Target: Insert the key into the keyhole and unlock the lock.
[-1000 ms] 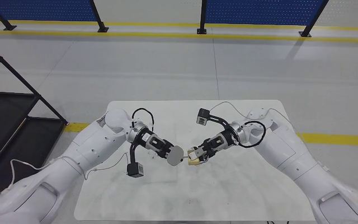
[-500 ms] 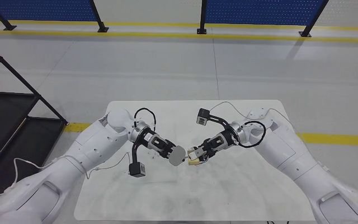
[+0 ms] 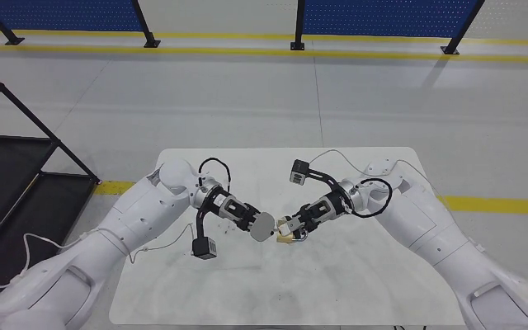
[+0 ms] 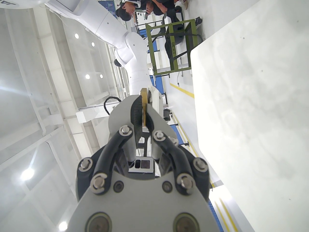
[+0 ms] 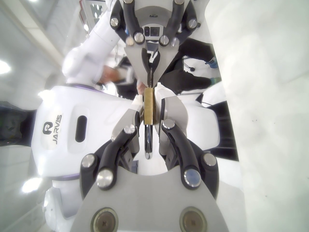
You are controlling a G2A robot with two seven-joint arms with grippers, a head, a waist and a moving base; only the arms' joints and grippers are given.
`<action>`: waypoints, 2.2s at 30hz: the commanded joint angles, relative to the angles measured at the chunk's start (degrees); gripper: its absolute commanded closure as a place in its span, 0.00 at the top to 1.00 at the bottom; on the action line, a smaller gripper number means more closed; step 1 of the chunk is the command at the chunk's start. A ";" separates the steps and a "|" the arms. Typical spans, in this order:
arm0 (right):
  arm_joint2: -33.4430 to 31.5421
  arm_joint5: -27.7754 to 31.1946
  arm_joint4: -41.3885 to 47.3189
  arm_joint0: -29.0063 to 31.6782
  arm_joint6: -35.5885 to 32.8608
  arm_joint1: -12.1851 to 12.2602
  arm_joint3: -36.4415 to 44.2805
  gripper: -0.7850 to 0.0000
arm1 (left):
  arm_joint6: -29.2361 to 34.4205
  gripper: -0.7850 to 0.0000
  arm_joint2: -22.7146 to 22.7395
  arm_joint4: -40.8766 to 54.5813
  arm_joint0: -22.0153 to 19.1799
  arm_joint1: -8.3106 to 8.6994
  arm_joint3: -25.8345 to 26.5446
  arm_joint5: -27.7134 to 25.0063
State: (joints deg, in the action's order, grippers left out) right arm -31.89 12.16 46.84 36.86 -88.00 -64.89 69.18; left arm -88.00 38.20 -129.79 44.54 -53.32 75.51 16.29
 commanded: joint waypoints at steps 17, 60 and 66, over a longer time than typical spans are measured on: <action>0.00 0.00 0.00 0.00 0.00 0.00 0.00 0.00 | 0.00 1.00 9.69 6.05 5.04 4.48 0.12 -0.01; -7.77 1.37 -18.09 6.70 18.81 3.11 10.70 0.00 | 28.33 1.00 8.32 38.20 5.83 7.14 -2.49 -60.91; -7.77 1.37 -18.09 6.70 18.81 3.11 10.70 0.00 | 47.52 1.00 9.75 59.67 6.11 6.81 -6.95 -73.99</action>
State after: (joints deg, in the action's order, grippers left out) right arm -39.66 13.53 28.76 43.56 -69.19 -61.78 79.88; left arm -44.16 47.78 -76.08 50.51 -46.26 68.62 -57.83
